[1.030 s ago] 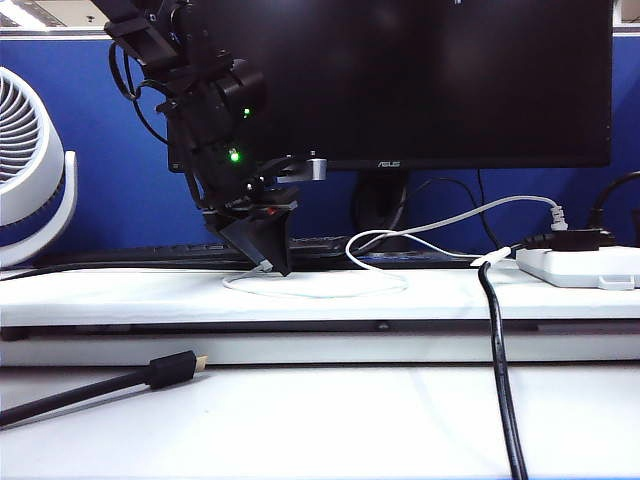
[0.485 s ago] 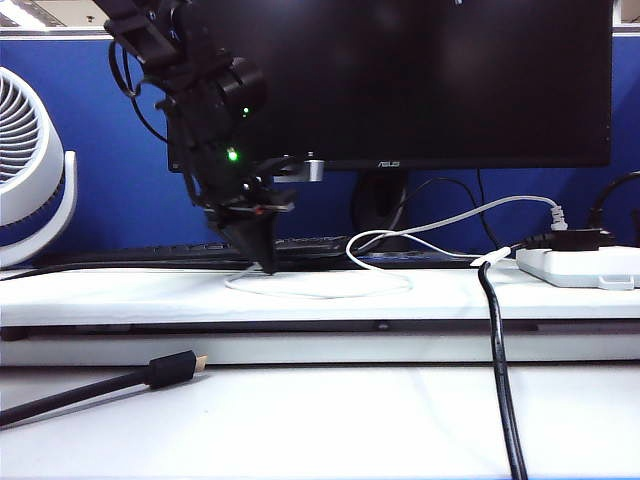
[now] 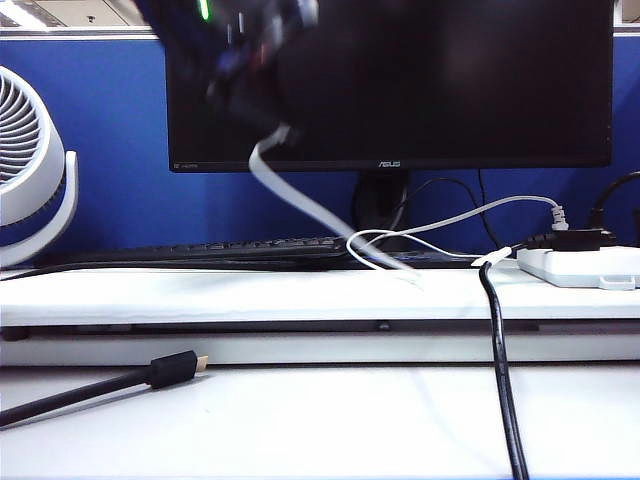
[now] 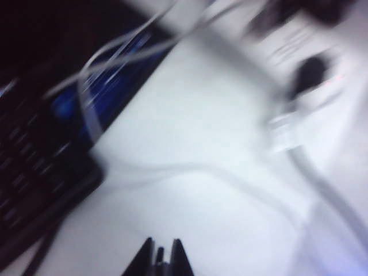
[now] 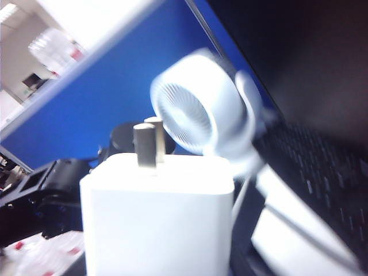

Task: Pick up the Type-C charging cable and the charging base, insert one end of the Type-C charger into the corresponding slot on the base, and finally place the plugged-in charger back on the table.

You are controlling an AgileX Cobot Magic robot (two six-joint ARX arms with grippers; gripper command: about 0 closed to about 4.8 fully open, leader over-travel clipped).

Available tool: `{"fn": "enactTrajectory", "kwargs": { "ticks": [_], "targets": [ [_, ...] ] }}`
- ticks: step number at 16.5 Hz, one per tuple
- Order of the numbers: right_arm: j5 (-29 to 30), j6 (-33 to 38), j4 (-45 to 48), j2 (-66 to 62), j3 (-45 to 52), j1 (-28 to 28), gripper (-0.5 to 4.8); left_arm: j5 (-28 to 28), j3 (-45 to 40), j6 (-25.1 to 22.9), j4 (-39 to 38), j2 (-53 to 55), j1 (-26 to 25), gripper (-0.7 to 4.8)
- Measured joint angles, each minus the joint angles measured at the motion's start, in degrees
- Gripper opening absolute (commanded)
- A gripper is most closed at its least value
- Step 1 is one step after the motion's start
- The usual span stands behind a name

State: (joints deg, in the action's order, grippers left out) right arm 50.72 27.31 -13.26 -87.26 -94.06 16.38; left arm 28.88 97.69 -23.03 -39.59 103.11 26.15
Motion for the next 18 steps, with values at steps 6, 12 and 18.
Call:
{"fn": "enactTrajectory", "kwargs": {
  "ticks": [6, 12, 18],
  "targets": [
    [0.1, 0.7, 10.1, 5.3, -0.1, 0.0, 1.56, 10.1, 0.0, 8.3, 6.5, -5.0, 0.0, -0.06],
    [0.2, 3.5, 15.1, 7.1, -0.1, 0.0, 1.55, 27.3, 0.0, 25.2, 25.0, -9.1, 0.0, -0.06],
    [-0.4, 4.0, 15.5, 7.0, 0.0, 0.0, 1.44, 33.3, 1.0, 50.5, 48.5, -9.4, 1.1, -0.06]
  ]
}}
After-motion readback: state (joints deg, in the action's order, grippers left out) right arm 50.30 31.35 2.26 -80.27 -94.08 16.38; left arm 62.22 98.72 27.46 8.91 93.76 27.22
